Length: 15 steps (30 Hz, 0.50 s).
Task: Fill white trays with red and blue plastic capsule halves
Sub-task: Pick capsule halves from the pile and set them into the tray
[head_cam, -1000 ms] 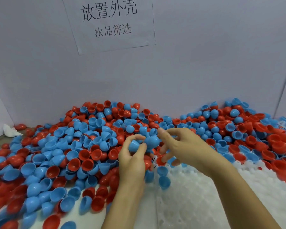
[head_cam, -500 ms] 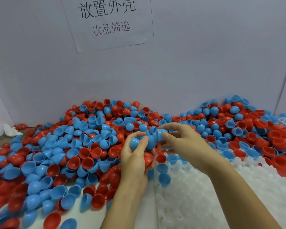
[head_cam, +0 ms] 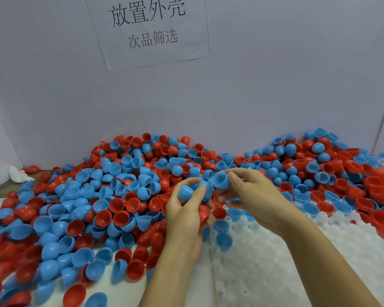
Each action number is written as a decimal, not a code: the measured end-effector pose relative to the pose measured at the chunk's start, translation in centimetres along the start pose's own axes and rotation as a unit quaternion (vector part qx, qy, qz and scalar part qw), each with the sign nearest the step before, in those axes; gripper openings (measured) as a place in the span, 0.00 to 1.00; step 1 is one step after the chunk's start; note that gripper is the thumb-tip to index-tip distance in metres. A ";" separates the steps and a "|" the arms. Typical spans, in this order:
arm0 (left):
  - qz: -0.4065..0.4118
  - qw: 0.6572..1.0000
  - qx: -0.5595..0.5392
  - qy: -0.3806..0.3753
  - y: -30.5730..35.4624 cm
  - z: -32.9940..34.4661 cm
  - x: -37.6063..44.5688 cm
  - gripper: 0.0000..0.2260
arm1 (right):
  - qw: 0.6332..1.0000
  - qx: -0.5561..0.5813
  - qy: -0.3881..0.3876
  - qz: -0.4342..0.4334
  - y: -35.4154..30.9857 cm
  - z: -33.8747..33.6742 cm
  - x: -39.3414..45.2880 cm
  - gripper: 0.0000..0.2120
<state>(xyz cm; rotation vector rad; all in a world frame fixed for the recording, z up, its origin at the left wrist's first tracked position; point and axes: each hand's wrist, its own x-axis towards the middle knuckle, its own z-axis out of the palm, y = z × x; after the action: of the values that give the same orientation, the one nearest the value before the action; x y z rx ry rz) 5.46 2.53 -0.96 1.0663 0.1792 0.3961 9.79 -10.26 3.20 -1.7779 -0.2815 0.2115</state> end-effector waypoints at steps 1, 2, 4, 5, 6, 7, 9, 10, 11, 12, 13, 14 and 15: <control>-0.001 1.000 -0.005 0.001 0.0 0.0 0.0 0.04 | 1.000 0.003 0.001 0.002 0.0 0.0 0.0 0.14; -0.003 1.000 -0.008 0.001 0.1 0.0 0.0 0.05 | 1.000 0.002 0.000 0.003 0.0 0.0 0.0 0.14; -0.005 1.000 -0.011 0.001 0.1 0.0 -0.1 0.05 | 1.000 -0.004 -0.002 0.003 0.0 0.1 0.0 0.13; -0.005 1.000 -0.011 0.000 0.1 0.0 -0.1 0.05 | 1.000 -0.009 -0.003 0.003 0.1 0.1 0.0 0.12; -0.005 1.000 -0.009 -0.001 0.1 0.0 -0.1 0.05 | 1.000 -0.014 -0.004 0.001 0.1 0.1 0.0 0.11; -0.004 1.000 -0.006 -0.001 0.1 0.0 -0.1 0.05 | 1.000 -0.017 -0.003 -0.003 0.2 0.1 0.0 0.09; -0.001 1.000 0.003 0.000 0.1 0.0 -0.1 0.05 | 1.000 -0.016 0.001 -0.010 0.2 0.2 0.1 0.08; -0.001 1.000 0.006 0.000 0.1 0.0 -0.1 0.06 | 1.000 -0.010 0.004 -0.012 0.2 0.2 0.1 0.08; -0.004 1.000 0.007 -0.002 0.0 -0.1 -0.1 0.07 | 1.000 0.000 0.007 -0.012 0.2 0.3 0.2 0.08; -0.009 1.000 0.005 -0.005 0.0 0.0 -0.1 0.09 | 1.000 0.013 0.011 -0.011 0.2 0.3 0.2 0.09; -0.014 1.000 0.002 -0.007 0.1 0.0 -0.1 0.10 | 0.999 0.026 0.016 -0.009 0.2 0.3 0.2 0.09; -0.017 1.000 -0.001 -0.008 0.1 0.0 -0.1 0.11 | 0.999 0.037 0.021 -0.007 0.1 0.3 0.2 0.10; -0.021 1.000 -0.004 -0.006 0.1 0.0 -0.1 0.11 | 0.999 0.043 0.027 -0.005 0.1 0.3 0.2 0.10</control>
<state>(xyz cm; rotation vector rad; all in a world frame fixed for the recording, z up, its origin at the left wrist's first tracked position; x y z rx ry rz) 5.35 2.60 -0.86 1.0546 0.1887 0.3531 9.88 -10.01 3.02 -1.6939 -0.2398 0.1655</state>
